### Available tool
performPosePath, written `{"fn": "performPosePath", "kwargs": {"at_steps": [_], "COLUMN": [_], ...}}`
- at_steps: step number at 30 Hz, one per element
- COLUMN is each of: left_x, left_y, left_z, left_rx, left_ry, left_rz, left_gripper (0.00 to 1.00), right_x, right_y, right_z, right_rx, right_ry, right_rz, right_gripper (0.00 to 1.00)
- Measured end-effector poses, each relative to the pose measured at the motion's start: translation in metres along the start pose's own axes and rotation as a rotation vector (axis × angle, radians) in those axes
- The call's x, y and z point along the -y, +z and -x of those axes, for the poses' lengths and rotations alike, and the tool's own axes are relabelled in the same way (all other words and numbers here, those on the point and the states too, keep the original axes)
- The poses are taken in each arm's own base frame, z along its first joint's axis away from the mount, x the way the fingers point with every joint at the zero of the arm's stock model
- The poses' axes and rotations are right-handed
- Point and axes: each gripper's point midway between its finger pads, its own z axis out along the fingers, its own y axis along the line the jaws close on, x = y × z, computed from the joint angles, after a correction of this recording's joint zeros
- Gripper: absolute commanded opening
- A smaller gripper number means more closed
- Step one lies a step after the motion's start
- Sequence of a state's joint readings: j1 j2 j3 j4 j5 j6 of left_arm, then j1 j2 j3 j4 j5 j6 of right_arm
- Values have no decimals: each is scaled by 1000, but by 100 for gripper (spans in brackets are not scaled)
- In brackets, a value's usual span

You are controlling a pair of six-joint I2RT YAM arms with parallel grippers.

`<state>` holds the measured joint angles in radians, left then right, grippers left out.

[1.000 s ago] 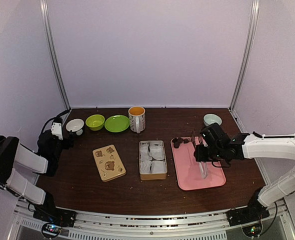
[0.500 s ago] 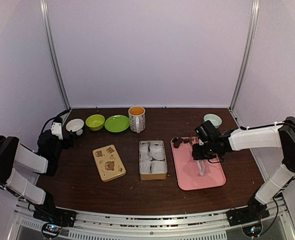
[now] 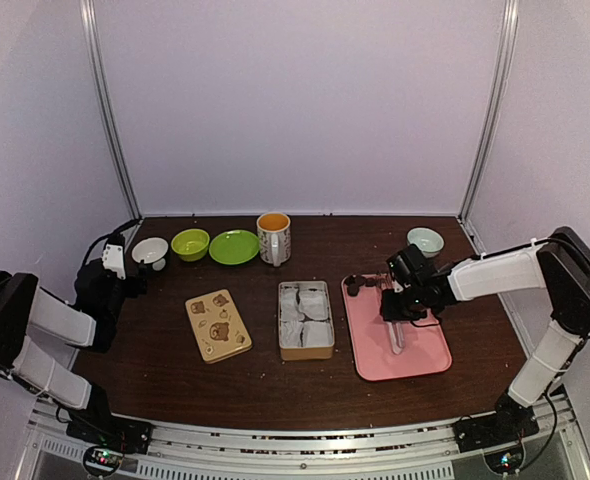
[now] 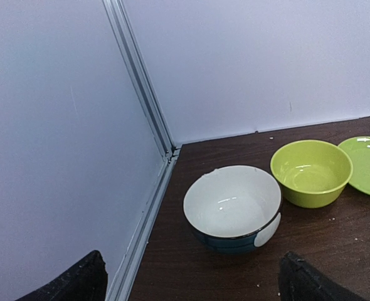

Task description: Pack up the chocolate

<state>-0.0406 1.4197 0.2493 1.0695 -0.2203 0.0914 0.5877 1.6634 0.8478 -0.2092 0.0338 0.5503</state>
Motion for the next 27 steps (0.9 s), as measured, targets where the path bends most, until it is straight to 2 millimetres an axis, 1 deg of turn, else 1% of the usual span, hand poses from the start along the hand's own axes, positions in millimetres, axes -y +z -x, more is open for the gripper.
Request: {"fn": "performPosePath", "kwargs": {"at_steps": [10,12,16,19,22,24,27], "left_x": [0,0,0,0,0,0,0], "left_y": [0,0,0,0,0,0,0], "left_z": [0,0,0,0,0,0,0], "left_rx": [0,0,0,0,0,0,1], "left_ry": [0,0,0,0,0,0,0], "left_rz": [0,0,0,0,0,0,1], "left_gripper": [98,98,98,98,98,98,98], "right_x": [-5,-5,-7,-7,-1,4,6], "right_y": [9,10,11,9,-1,-12,-29], "right_z": [7,6,9,9,2,-2,-3], "right_rx": [-7,-10,-5,10,38,65,121], "right_ry": [-2,-2,-2,2,8,14,19], "right_rz": [-4,-5,-3,7,23,40,81], "right_gripper": [36,32,29,29,29,29,28]}}
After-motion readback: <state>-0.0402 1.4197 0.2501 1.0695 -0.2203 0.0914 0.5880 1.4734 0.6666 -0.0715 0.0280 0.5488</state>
